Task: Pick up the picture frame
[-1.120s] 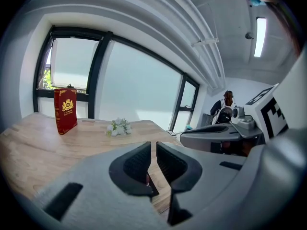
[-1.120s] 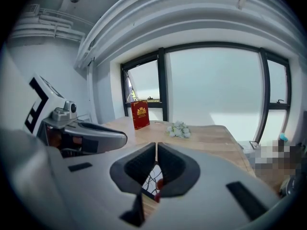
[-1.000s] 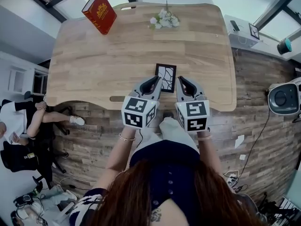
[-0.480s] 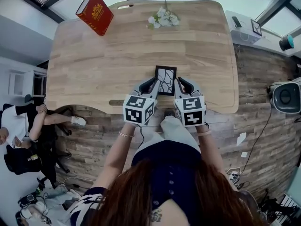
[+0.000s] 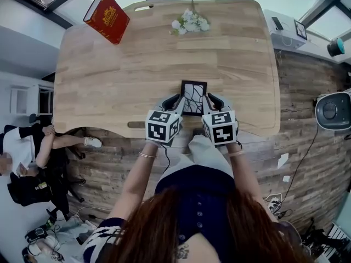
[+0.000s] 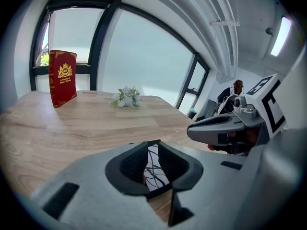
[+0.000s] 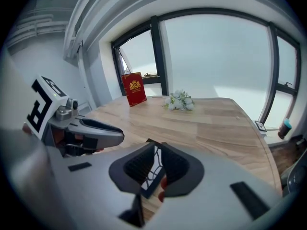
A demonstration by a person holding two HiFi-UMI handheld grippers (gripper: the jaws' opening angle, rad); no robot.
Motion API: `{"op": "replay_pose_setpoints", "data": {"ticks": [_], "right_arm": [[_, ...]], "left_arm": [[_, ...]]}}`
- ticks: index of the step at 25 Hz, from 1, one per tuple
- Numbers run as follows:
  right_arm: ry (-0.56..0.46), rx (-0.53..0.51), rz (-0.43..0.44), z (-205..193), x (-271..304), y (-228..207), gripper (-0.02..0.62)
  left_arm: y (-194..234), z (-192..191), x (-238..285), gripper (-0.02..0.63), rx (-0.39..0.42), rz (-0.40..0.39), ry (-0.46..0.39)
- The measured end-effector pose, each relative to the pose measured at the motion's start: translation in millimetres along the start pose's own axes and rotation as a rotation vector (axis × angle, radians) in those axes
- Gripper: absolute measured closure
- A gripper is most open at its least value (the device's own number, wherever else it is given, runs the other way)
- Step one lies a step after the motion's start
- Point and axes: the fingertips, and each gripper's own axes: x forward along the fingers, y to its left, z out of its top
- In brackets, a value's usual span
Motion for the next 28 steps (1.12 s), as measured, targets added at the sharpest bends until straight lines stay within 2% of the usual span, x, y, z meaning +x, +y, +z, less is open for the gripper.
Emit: {"op": "replay_pose_setpoints", "data": {"ticks": [7, 17, 28], "right_arm": [[0.066, 0.031, 0.015, -19, 22, -2, 0.552], [0.159, 0.106, 0.023, -52, 46, -7, 0.497], [0.224, 0.146, 0.026, -72, 64, -12, 0.483]], "left_arm": [[15, -20, 18, 0.514, -0.036, 0.0, 0.071], [26, -56, 38, 0.506, -0.094, 0.004, 0.171], [35, -81, 52, 0.5, -0.122, 0.01, 0.248]]}}
